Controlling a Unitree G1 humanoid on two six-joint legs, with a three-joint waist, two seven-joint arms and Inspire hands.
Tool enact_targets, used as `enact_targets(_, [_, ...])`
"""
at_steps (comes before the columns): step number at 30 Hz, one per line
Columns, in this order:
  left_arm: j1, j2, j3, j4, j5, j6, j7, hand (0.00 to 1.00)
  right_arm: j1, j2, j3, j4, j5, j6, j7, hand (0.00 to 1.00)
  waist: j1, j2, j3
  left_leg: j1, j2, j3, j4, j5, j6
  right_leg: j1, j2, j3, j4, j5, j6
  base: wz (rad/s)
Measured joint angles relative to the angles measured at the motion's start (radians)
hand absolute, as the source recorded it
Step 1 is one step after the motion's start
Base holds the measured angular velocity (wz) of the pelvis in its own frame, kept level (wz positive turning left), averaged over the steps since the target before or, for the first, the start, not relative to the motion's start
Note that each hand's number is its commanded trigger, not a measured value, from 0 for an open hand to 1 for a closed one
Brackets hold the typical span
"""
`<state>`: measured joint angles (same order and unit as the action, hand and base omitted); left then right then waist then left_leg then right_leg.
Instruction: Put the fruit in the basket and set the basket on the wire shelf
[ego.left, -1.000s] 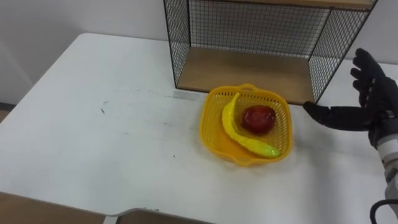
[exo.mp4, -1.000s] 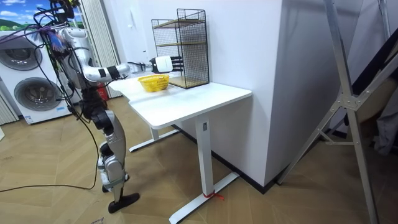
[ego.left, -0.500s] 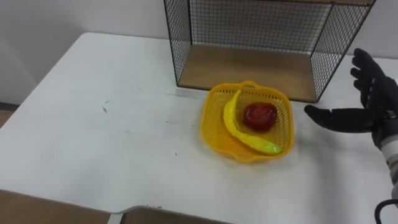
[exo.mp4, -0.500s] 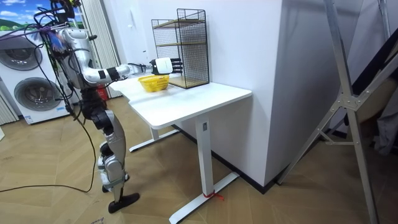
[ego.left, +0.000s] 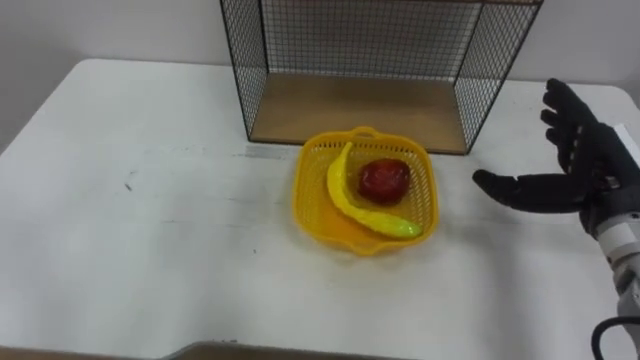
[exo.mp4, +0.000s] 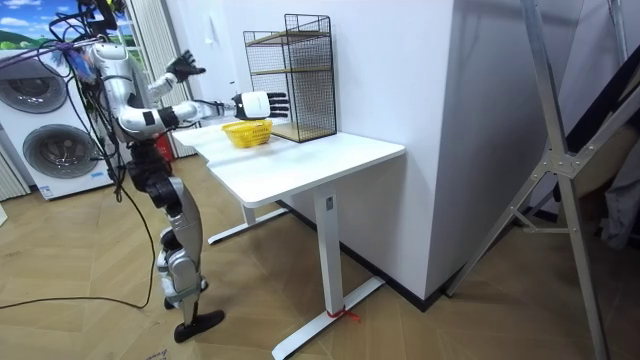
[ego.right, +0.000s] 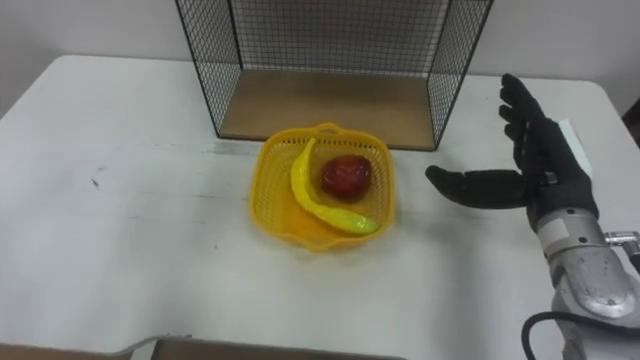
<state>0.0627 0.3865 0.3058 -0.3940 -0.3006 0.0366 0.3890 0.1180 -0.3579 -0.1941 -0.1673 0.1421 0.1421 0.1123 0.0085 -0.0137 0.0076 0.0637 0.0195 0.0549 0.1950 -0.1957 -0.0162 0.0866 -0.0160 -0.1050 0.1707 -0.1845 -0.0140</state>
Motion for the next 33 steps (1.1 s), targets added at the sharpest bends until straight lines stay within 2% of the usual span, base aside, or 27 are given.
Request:
enact_targets(3, [0.000, -0.037, -0.085, 0.049, -0.006, 0.001, -0.030, 0.00, 0.000, 0.001, 0.028, 0.000, 0.014, 0.000, -0.001, 0.00, -0.005, 0.004, 0.0015, -0.001, 0.001, 0.005, -0.001, 0.000, 0.000, -0.005, 0.002, 0.010, 0.003, 0.000, 0.000, -0.07])
enact_targets(4, [0.000, -0.047, -0.098, 0.054, -0.013, 0.002, -0.035, 0.00, 0.000, 0.001, 0.029, 0.000, 0.018, 0.000, -0.001, 0.00, -0.005, 0.005, 0.0019, -0.001, 0.002, 0.009, -0.002, 0.000, 0.000, -0.007, 0.002, 0.013, 0.003, 0.000, 0.000, -0.14])
enact_targets(5, [0.000, -0.068, -0.113, 0.065, -0.016, 0.002, -0.050, 0.00, 0.000, 0.003, 0.029, 0.000, 0.027, 0.000, -0.007, 0.00, -0.005, 0.007, 0.0010, -0.001, 0.004, 0.017, -0.006, 0.000, 0.000, -0.016, 0.004, 0.019, 0.004, 0.000, 0.000, -0.14])
enact_targets(8, [-0.001, -0.108, -0.128, 0.113, -0.016, 0.003, -0.076, 0.00, 0.000, 0.029, 0.030, 0.000, 0.051, -0.001, -0.032, 0.00, -0.007, 0.009, 0.0009, 0.000, 0.006, 0.025, -0.008, 0.000, 0.000, -0.020, 0.004, 0.022, 0.014, 0.000, 0.000, -0.12])
enact_targets(12, [0.000, -0.137, -0.138, 0.164, -0.016, 0.010, -0.111, 0.00, 0.001, 0.060, 0.032, 0.000, 0.067, -0.001, -0.048, 0.00, -0.012, 0.009, 0.0009, 0.001, 0.005, 0.031, -0.008, 0.000, 0.000, -0.022, 0.002, 0.025, 0.014, 0.001, 0.000, -0.04])
enact_targets(15, [0.000, -0.148, -0.141, 0.191, -0.022, 0.010, -0.123, 0.00, 0.001, 0.084, 0.037, 0.000, 0.096, -0.001, -0.054, 0.00, -0.017, 0.009, 0.0009, 0.001, 0.005, 0.032, -0.008, 0.000, 0.000, -0.022, 0.001, 0.025, 0.015, 0.001, 0.000, 0.00])
enact_targets(20, [0.000, -0.175, -0.173, 0.195, -0.022, 0.009, -0.135, 0.00, 0.001, 0.100, 0.066, 0.003, 0.128, -0.002, -0.070, 0.00, -0.026, 0.008, 0.0008, 0.002, 0.005, 0.031, -0.008, 0.000, 0.000, -0.020, 0.001, 0.024, 0.016, 0.001, 0.000, 0.00])
enact_targets(25, [0.000, -0.187, -0.214, 0.260, -0.022, 0.010, -0.175, 0.00, 0.001, 0.127, 0.095, 0.075, 0.123, -0.014, -0.078, 0.00, -0.028, 0.009, 0.0006, 0.010, 0.005, 0.031, -0.008, 0.000, 0.000, -0.019, 0.002, 0.024, 0.017, 0.001, 0.000, 0.00])
enact_targets(27, [0.001, -0.216, -0.214, 0.285, -0.023, 0.010, -0.184, 0.00, 0.001, 0.137, 0.095, 0.103, 0.122, -0.014, -0.080, 0.00, -0.028, 0.008, 0.0007, 0.009, 0.004, 0.031, -0.008, 0.000, 0.000, -0.019, 0.001, 0.025, 0.017, 0.001, 0.000, 0.00])
enact_targets(31, [0.009, -0.233, -0.227, 0.291, -0.057, 0.009, -0.203, 0.00, 0.001, 0.156, 0.095, 0.104, 0.128, -0.014, -0.086, 0.00, -0.026, 0.008, 0.0002, 0.013, 0.004, 0.033, -0.009, 0.000, 0.001, -0.018, 0.003, 0.031, 0.016, 0.001, 0.000, -0.02])
enact_targets(33, [0.021, -0.253, -0.253, 0.300, -0.105, 0.008, -0.214, 0.00, 0.000, 0.168, 0.100, 0.104, 0.130, -0.018, -0.087, 0.00, -0.023, 0.005, -0.0005, 0.015, 0.005, 0.039, -0.011, 0.000, 0.001, -0.018, 0.003, 0.036, 0.016, 0.001, 0.000, -0.07])
